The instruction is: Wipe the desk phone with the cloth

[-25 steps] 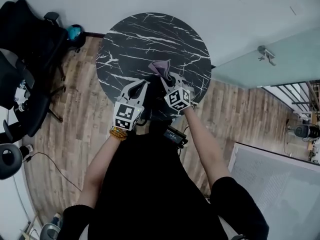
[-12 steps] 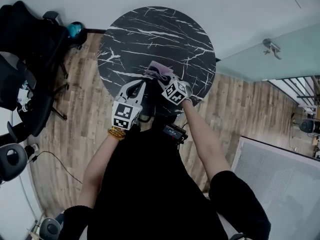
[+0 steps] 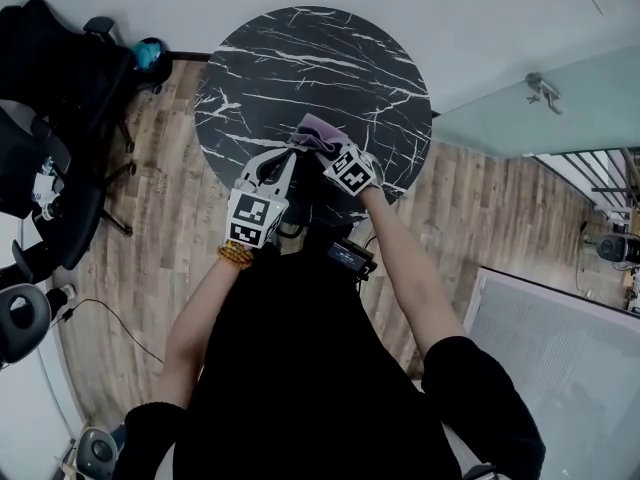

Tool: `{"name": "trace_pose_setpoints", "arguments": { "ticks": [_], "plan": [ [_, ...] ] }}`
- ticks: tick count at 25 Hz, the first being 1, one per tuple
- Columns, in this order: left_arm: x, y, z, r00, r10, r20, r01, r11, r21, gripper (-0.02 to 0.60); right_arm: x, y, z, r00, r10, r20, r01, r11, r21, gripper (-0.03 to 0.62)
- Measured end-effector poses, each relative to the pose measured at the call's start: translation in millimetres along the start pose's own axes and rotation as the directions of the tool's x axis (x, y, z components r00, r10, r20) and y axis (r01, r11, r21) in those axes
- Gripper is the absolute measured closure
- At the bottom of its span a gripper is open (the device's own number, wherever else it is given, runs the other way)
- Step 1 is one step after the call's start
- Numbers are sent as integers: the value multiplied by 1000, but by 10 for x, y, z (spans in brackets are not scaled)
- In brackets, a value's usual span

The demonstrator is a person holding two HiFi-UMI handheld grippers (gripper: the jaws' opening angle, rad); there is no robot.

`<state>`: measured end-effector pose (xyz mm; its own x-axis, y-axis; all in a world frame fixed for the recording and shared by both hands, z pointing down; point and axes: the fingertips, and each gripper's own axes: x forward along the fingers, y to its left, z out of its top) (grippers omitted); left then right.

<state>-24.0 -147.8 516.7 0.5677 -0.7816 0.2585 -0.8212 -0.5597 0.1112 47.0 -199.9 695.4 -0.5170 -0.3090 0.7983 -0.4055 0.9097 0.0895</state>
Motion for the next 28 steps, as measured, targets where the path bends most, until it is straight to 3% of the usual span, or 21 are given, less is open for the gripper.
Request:
{"name": "trace_pose_setpoints", "arguments": {
  "ticks": [28],
  "plan": [
    [59,-3,-6,999,-33,-8,33,999,-2,568,66,429,-201,997,63,-39,-60,995,85,540]
  ]
}}
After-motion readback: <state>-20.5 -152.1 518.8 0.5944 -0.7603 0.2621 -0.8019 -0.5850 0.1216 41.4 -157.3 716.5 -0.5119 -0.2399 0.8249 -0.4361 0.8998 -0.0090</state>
